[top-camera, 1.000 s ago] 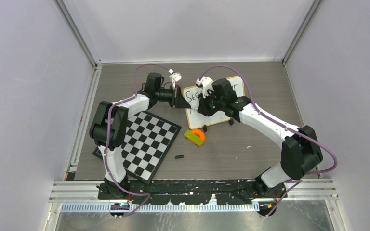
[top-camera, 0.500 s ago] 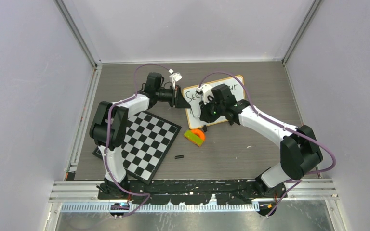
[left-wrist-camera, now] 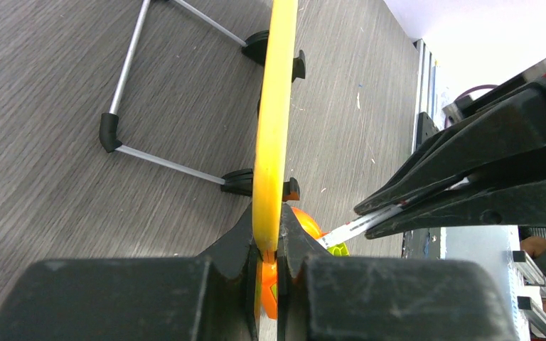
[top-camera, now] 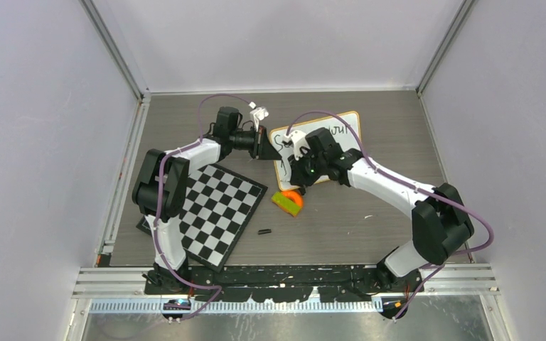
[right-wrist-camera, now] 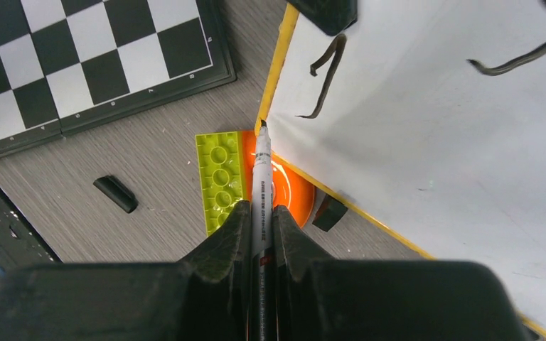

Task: Write a sentence on the whiteboard

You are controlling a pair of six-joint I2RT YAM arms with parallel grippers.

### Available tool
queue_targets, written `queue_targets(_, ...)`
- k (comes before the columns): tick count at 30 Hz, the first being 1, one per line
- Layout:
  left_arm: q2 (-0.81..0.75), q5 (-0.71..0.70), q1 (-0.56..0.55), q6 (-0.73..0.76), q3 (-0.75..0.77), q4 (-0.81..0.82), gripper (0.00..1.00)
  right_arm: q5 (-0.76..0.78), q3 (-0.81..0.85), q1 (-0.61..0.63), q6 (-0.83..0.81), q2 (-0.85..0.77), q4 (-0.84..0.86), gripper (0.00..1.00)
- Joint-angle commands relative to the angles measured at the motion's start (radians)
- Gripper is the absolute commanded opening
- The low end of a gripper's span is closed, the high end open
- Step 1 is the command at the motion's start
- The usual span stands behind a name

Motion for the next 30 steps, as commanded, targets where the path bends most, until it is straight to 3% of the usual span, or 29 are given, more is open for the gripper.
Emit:
queue_targets(1, -0.007, -0.023, -0.002, 0.014, 0.031, -0.016, 0.00, 0.006, 0.063, -0.026, -0.003, -0.080, 0.020, 0.00)
queue_targets(30, -0.009, -0.025, -0.002, 0.013, 0.035, -0.018, 0.00, 0.109, 0.097, -0.070, -0.013, -0.033, 0.084, 0.00)
